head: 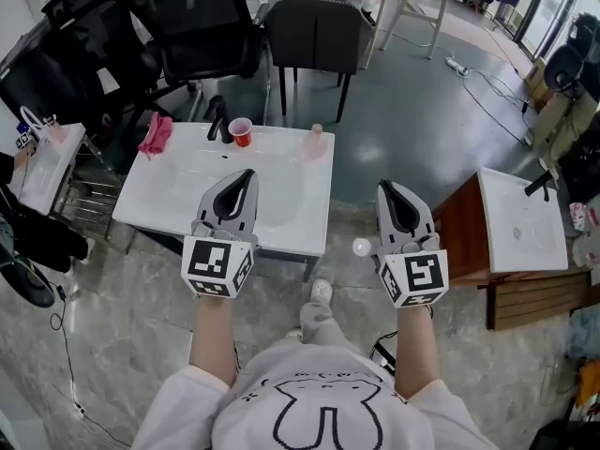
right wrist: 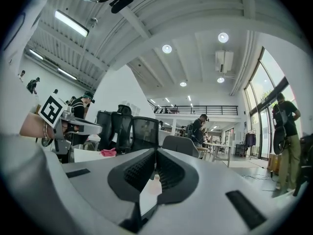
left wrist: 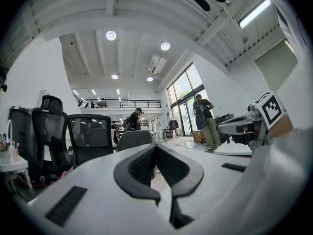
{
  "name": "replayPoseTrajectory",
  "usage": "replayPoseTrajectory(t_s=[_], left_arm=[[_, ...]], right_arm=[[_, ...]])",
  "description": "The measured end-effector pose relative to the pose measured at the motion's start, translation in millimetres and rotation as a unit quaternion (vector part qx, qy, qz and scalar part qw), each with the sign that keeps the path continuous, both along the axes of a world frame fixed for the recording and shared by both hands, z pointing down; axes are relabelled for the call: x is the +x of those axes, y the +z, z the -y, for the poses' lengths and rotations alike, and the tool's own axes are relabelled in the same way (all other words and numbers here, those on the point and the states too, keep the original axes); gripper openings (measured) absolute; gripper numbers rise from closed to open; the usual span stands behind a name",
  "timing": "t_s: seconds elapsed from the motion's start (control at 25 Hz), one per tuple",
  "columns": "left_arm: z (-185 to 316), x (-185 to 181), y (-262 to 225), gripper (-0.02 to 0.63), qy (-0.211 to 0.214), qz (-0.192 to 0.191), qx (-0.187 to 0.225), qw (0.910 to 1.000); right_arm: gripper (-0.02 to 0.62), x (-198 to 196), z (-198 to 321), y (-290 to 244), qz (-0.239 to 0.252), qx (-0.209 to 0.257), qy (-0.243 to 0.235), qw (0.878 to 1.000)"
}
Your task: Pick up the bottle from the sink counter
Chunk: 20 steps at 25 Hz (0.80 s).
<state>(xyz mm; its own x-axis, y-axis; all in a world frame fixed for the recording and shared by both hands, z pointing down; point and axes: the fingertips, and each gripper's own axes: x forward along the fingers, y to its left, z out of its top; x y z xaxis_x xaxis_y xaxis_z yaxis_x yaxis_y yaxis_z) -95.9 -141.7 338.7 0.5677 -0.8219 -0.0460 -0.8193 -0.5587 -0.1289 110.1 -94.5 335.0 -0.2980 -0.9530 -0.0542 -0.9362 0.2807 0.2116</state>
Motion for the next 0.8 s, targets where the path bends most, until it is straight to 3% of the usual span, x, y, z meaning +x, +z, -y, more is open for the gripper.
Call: replayPoseTrajectory(t_s=[0.4, 0.8], left_arm=[[89.0, 30.4, 2.1, 0.009, -0.014, -0.020, -0.014, 0.9996], [170.3, 56.8, 0.2, 0.009, -0.038, -0.017, -0.017, 0.9990]], right_arm=[[0.031, 28.2, 95.1, 2.6, 0.005, -0.003, -0.025, 1.000], [0.034, 46.3, 180.5, -5.8, 0.039, 0.003, -0.080, 0.996]])
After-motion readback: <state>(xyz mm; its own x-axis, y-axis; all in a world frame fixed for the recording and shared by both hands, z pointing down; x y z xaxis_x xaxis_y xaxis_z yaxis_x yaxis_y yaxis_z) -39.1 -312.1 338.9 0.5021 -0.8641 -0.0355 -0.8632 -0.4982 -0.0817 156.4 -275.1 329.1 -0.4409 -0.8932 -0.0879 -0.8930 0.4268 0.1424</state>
